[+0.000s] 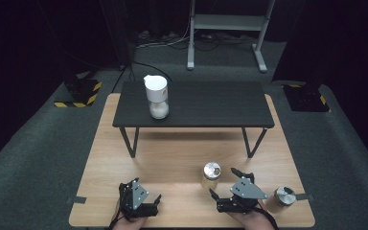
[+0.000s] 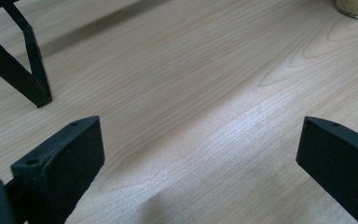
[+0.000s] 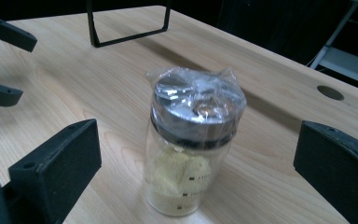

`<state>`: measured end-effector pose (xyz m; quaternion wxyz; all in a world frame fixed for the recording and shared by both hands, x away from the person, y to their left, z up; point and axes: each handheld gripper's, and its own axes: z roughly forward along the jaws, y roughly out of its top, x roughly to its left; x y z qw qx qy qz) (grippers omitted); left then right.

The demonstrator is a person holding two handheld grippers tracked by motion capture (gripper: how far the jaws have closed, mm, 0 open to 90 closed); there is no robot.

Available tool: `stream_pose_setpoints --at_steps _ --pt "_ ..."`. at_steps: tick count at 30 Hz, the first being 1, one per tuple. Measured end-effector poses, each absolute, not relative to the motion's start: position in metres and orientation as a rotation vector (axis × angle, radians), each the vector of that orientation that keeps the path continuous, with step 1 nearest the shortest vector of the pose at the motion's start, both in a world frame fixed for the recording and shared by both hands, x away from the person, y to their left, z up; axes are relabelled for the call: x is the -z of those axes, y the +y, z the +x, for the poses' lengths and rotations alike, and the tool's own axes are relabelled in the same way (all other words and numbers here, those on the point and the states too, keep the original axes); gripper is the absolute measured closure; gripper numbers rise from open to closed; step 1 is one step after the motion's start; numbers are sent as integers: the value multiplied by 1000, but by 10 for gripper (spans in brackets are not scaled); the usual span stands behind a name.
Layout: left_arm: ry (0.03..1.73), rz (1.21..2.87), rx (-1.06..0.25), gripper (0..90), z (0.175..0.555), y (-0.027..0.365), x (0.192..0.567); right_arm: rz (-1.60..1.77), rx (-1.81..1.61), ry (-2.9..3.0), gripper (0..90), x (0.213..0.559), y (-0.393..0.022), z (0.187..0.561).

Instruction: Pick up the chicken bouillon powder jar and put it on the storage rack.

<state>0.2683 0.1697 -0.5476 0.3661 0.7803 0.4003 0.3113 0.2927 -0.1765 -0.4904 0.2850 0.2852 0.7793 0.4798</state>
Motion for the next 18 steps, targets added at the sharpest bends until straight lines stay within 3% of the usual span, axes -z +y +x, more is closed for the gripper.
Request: stream_pose_setpoints --at_steps 18 --pt "1020 2003 -784 9 268 171 547 766 -1313 2068 0 487 -165 302"
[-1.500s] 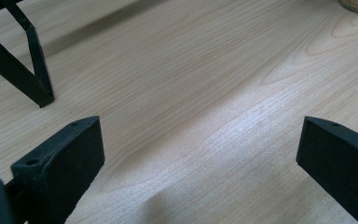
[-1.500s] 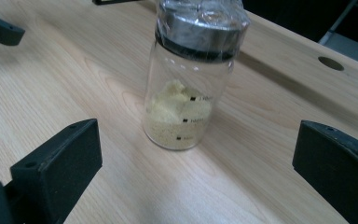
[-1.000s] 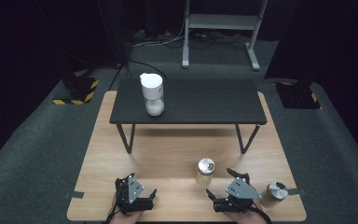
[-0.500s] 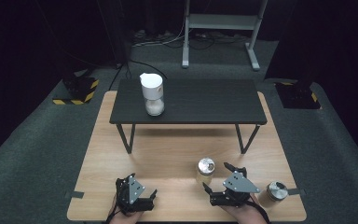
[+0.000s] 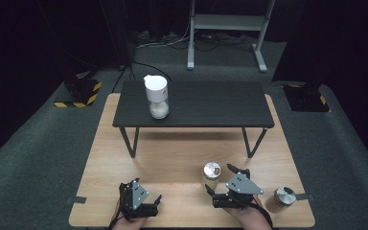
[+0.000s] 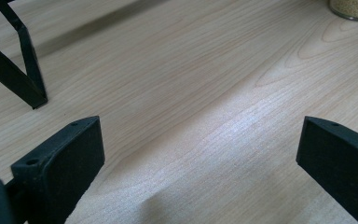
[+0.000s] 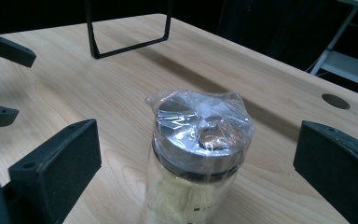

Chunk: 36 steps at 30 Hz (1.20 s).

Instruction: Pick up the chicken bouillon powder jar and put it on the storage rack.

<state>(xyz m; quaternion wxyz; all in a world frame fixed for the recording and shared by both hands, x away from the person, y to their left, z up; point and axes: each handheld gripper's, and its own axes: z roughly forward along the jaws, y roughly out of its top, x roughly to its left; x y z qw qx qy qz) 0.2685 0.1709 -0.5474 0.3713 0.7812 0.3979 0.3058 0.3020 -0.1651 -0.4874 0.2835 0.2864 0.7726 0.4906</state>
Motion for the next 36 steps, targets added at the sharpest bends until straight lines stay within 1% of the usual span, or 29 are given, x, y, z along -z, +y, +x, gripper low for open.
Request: stream_pose_setpoints --at_steps 14,19,23,29,36 --pt "1020 1993 -769 10 269 172 547 796 -1332 2042 0 491 -159 310" --pt "1020 1990 -765 10 269 173 547 800 -1339 2039 19 495 -158 312" --pt "1019 1988 -766 10 269 173 547 806 -1352 2030 55 497 -157 314" --pt "1017 1988 -765 10 269 173 547 811 -1388 2022 155 501 -159 318" --pt "1019 1985 -765 10 269 173 547 831 -1417 2019 235 506 -160 320"
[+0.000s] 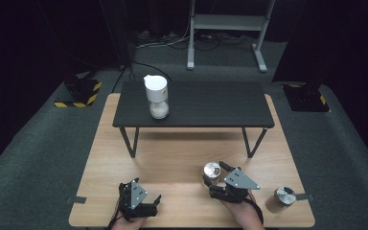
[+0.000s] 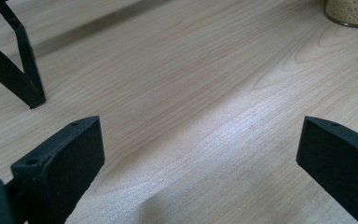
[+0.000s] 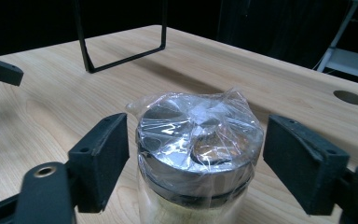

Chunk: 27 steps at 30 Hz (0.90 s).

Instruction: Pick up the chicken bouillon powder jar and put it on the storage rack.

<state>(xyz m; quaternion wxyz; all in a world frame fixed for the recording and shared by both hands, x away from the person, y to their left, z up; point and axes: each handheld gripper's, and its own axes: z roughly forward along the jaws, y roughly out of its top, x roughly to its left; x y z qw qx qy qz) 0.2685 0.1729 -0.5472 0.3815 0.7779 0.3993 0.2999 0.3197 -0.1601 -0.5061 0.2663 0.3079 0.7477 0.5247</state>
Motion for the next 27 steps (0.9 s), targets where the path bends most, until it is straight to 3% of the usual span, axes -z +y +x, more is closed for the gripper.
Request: stream_pose_setpoints --at_steps 11,27 --pt "1023 1982 -764 10 268 173 547 838 -1466 2006 318 511 -162 322" --pt "1032 1976 -760 10 268 175 547 814 -1515 1969 340 518 -163 322"
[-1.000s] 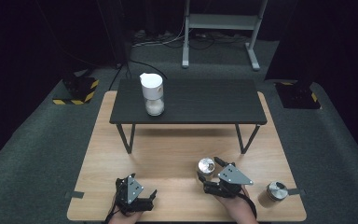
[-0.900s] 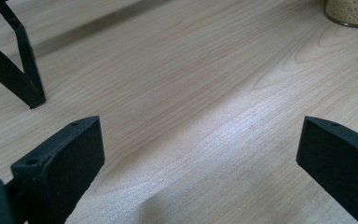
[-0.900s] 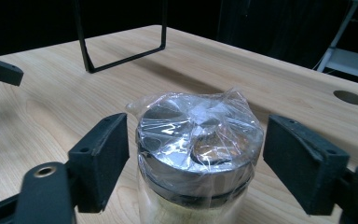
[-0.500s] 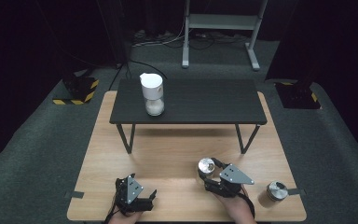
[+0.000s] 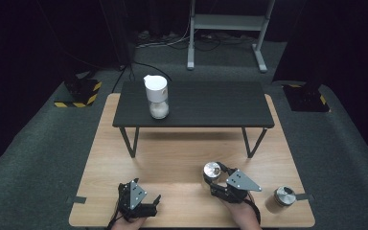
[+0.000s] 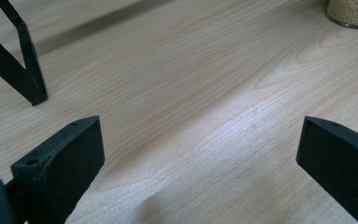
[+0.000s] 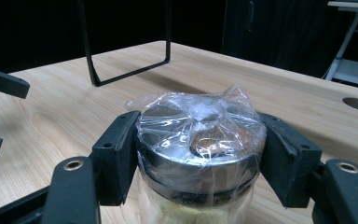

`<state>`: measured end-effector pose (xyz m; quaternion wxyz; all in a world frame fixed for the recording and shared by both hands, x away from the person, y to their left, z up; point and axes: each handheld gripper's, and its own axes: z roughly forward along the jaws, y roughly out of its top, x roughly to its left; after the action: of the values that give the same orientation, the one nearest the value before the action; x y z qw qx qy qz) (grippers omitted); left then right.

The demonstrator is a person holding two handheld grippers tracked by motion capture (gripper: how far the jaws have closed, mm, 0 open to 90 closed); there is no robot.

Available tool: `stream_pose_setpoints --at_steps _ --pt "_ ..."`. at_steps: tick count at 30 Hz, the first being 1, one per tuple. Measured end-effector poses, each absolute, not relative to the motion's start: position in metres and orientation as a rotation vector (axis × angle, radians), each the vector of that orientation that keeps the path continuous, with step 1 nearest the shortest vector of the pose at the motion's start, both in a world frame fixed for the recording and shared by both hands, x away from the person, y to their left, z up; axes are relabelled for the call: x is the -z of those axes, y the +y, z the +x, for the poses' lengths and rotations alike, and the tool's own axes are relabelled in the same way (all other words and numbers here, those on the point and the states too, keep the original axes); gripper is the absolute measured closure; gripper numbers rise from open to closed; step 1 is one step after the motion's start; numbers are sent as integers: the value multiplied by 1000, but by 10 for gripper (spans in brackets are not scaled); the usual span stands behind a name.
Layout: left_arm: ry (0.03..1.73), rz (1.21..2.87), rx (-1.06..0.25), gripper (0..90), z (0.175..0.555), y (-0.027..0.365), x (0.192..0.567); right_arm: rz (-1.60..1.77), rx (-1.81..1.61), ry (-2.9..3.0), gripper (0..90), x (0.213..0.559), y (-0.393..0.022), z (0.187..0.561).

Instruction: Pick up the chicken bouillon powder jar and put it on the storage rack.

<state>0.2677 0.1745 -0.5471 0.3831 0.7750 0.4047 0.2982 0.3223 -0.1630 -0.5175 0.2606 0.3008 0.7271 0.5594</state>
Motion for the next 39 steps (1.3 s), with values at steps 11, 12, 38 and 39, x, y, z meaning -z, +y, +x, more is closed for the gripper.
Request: stream_pose_setpoints --at_steps 11,12,38,39 --pt "1033 1973 -756 10 268 175 547 805 -1518 1961 346 518 -163 321" --pt "1032 1973 -756 10 268 175 547 803 -1512 1951 346 518 -163 321" --pt "1036 1959 -740 10 268 177 547 762 -1586 1839 345 459 -173 320" --pt "1036 1960 -739 10 268 177 547 759 -1591 1833 345 456 -173 320"
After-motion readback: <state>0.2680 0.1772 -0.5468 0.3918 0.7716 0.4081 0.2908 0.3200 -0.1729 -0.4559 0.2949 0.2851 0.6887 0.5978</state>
